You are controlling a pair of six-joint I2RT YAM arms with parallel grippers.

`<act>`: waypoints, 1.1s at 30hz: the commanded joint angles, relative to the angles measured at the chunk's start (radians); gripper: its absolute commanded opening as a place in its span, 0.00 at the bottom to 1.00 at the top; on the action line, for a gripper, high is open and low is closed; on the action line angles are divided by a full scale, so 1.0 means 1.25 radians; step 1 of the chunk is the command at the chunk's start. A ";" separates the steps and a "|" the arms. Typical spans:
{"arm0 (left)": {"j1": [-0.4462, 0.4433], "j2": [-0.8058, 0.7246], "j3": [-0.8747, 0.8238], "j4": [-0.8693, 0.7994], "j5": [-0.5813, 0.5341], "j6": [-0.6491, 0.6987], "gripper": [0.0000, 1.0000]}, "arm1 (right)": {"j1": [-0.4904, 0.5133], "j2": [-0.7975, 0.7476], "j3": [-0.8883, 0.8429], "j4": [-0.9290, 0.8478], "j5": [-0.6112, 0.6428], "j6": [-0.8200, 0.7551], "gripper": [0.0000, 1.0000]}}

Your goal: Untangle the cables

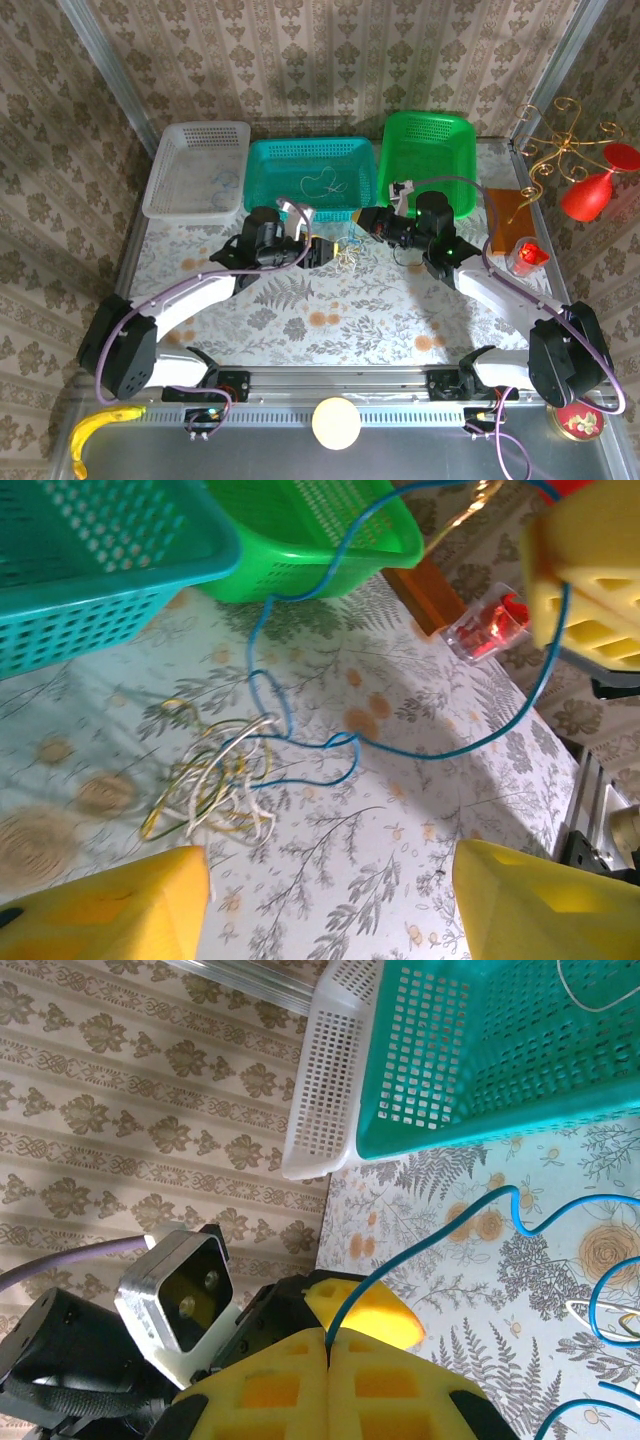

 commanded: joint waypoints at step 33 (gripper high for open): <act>-0.045 0.191 0.139 0.168 0.038 -0.018 0.00 | -0.006 -0.023 0.024 -0.016 -0.007 -0.005 0.02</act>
